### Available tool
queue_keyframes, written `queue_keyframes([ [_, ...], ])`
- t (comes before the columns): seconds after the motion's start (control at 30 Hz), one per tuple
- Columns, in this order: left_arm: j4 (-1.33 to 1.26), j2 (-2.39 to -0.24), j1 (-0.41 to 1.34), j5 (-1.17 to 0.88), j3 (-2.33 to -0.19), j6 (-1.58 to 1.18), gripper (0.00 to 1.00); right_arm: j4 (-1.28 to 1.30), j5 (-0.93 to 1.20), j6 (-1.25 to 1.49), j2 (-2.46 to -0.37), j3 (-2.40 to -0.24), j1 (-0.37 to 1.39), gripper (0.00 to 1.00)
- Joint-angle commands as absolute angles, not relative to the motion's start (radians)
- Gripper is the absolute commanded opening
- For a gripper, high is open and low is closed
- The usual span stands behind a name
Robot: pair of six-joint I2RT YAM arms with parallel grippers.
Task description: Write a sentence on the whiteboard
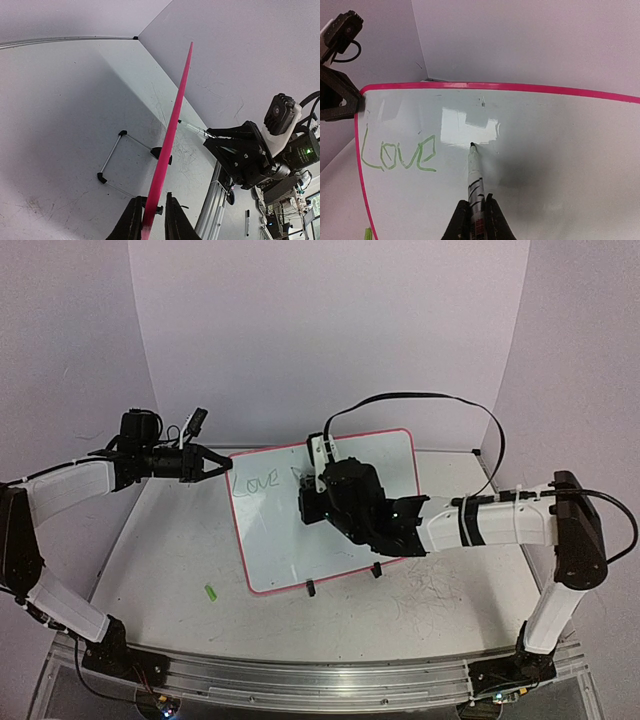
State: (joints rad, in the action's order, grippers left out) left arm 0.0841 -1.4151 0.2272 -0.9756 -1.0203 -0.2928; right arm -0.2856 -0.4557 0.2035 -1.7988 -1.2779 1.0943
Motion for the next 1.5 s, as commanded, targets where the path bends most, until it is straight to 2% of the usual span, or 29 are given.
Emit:
queue_keyframes([
  [0.0, 0.041, -1.419, 0.238, -1.007, -1.023, -0.284, 0.16, -0.292, -0.468, 0.212, -1.819, -1.332, 1.091, 0.0],
  [0.63, 0.041, -1.405, 0.238, -1.005, -1.021, -0.282, 0.14, -0.254, -0.426, 0.252, -1.82, -1.305, 1.106, 0.0],
  [1.47, 0.04, -1.4, 0.238, -1.005, -1.015, -0.281, 0.13, -0.207, -0.516, 0.314, -1.759, -1.22, 1.107, 0.0],
])
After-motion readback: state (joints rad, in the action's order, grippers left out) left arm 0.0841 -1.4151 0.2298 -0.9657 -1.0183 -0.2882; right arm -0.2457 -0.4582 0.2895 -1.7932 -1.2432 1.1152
